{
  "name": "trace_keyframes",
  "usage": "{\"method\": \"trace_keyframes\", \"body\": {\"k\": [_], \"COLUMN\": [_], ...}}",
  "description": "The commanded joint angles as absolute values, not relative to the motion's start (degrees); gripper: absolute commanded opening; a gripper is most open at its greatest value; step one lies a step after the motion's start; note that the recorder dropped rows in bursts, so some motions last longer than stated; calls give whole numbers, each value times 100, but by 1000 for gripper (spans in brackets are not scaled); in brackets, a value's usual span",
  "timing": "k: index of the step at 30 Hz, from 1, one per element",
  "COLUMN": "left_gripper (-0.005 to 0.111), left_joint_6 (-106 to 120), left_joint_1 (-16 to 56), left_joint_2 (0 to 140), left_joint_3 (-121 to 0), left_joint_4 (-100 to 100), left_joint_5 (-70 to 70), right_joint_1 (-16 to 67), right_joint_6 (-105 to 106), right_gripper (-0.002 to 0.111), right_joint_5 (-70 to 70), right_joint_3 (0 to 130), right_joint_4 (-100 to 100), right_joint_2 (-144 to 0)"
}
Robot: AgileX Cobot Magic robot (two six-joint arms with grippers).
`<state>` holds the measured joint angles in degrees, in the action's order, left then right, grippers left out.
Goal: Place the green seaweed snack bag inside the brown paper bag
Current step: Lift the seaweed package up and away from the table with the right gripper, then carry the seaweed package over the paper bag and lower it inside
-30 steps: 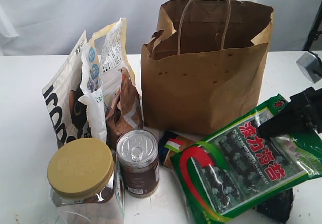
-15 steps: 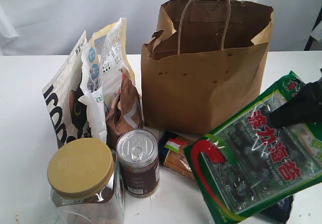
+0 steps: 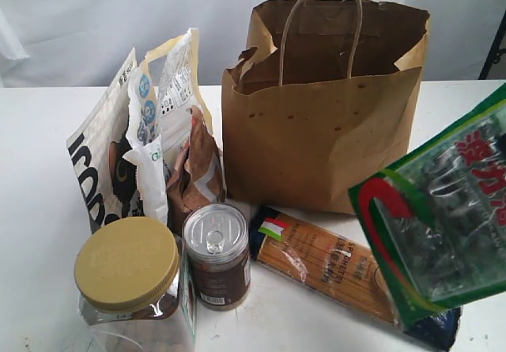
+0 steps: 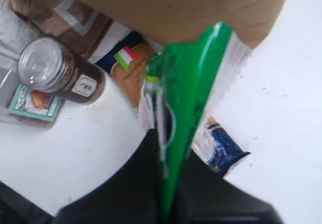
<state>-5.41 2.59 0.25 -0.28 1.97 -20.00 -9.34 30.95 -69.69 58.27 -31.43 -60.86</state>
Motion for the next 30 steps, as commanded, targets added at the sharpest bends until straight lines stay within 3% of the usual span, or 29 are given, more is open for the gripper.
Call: {"method": "trace_keyframes", "body": {"k": [1, 14, 30], "left_gripper": [0, 0, 0], "left_joint_6": [-549, -549, -549], "left_joint_1": [290, 290, 290], "left_joint_2": [0, 0, 0], "left_joint_3": [0, 0, 0], "left_joint_4": [211, 211, 211], "left_joint_5": [-1947, -1947, -1947], "right_joint_1": [-911, -911, -869], "right_joint_6": [2305, 1963, 2951], "right_gripper": [0, 0, 0], "right_joint_5": [-6949, -6587, -6596], "right_joint_3": [6244, 7828, 10155], "right_joint_4": [-2268, -2030, -3425], "right_joint_2": [-5813, -6059, -7472]}}
